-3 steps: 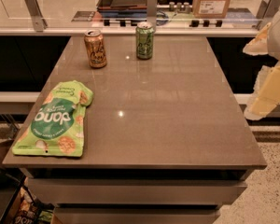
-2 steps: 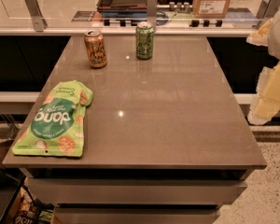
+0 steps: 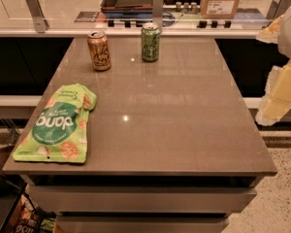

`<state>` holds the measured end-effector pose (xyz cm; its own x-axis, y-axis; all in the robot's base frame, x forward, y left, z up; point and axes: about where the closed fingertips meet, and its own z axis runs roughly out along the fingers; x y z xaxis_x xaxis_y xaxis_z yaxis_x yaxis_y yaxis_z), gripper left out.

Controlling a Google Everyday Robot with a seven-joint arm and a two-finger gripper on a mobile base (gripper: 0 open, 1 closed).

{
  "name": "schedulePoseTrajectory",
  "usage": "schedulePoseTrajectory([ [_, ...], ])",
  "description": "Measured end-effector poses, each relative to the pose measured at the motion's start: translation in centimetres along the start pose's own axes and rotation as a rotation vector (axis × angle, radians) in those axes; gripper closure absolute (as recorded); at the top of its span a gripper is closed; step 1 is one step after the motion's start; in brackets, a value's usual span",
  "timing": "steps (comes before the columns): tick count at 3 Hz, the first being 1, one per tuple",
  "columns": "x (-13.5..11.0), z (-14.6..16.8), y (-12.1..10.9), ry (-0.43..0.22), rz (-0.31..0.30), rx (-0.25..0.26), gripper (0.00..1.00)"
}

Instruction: Knock orange can over

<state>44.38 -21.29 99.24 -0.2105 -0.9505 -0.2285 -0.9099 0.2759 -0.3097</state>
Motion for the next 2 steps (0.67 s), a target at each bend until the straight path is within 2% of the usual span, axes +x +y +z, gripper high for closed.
schedulePoseTrajectory([
  [1,-0.9,-0.2,-2.2,-0.042,0.001,0.059,0.0],
  [2,-2.7,0.0,-4.8,-0.13,-0.006,0.113,0.0],
])
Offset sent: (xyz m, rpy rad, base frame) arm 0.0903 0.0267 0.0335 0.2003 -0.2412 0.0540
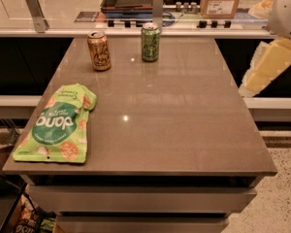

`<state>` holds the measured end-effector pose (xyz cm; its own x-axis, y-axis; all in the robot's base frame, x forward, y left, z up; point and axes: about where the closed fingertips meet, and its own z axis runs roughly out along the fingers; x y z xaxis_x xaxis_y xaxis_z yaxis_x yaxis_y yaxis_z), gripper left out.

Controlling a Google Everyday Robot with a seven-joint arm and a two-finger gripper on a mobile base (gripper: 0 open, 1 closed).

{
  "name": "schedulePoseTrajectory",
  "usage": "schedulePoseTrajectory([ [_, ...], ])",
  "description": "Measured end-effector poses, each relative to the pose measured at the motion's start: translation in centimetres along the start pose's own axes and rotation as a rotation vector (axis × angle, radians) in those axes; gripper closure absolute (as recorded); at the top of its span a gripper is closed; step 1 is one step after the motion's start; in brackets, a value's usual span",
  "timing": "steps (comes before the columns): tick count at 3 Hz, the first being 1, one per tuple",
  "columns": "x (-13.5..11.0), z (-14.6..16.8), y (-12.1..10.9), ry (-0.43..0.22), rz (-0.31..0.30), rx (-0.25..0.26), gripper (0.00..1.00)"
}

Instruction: Knock orange can over

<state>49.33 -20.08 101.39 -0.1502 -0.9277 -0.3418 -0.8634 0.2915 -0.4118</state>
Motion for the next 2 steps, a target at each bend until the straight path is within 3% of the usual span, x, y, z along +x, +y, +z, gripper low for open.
schedulePoseTrajectory([
  [1,-3.1,2.1,-2.4,-0.149,-0.01,0.008,0.0],
  [2,-5.7,4.3,-3.7,-0.307,0.013,-0.024,0.0],
])
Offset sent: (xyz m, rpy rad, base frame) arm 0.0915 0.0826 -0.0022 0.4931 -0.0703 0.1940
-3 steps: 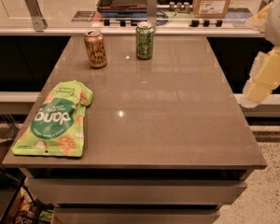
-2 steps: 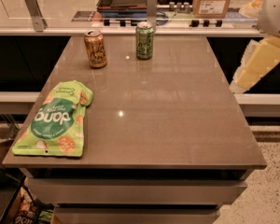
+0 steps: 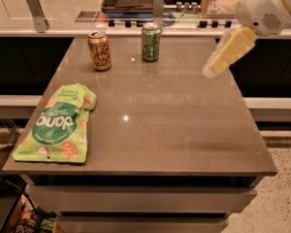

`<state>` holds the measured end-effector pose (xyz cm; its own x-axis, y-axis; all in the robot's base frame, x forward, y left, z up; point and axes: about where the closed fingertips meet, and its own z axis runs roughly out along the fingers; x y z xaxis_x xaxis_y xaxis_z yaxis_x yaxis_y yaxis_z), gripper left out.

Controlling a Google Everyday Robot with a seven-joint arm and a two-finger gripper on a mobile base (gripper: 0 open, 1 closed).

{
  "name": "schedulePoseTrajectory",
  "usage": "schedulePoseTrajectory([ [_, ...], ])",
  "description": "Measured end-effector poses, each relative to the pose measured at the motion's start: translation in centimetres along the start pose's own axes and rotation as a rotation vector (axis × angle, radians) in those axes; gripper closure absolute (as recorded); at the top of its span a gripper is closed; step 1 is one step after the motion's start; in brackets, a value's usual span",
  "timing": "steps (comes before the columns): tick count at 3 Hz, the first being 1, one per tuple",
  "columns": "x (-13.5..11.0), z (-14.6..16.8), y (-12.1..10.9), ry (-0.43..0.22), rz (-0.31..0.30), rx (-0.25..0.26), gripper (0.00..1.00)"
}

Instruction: Knock orange can over

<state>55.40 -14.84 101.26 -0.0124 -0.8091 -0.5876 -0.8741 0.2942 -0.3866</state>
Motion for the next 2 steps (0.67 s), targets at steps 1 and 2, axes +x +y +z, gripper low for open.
schedulePoseTrajectory([
  [1,-1.9,1.5,-0.2,-0.155,0.125,0.018,0.0],
  [2,-2.8,1.4,-1.4,-0.188,0.135,0.066,0.0],
])
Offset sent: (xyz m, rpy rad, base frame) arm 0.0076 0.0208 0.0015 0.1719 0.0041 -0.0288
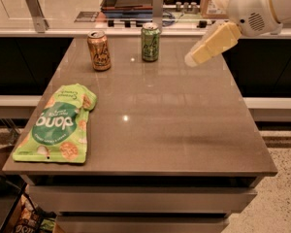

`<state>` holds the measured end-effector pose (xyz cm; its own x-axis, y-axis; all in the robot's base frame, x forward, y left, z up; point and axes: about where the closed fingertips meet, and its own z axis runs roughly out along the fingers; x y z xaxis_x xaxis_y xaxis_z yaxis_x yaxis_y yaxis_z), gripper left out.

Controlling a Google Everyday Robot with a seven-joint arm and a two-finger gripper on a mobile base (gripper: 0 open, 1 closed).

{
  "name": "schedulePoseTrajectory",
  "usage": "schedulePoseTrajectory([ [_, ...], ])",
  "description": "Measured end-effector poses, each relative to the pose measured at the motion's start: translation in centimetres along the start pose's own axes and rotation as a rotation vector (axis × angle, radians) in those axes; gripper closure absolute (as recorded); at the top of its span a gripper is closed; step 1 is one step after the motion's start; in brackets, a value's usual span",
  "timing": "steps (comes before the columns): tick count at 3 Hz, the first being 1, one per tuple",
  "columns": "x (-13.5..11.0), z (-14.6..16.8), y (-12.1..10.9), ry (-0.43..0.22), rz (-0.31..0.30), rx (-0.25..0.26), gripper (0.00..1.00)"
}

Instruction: Knock orange can over

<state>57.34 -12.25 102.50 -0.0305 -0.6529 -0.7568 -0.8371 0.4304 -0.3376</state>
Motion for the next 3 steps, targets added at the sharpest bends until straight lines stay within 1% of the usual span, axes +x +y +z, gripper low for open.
schedulePoseTrajectory([
  [1,0.0,0.0,0.0,0.002,-0.001,-0.002,0.0],
  [2,-0.1,1.7,-0.8,-0.034,0.008,0.023,0.0],
  [3,-0.6,4.8,-1.5,-0.085,0.021,0.047,0.0],
])
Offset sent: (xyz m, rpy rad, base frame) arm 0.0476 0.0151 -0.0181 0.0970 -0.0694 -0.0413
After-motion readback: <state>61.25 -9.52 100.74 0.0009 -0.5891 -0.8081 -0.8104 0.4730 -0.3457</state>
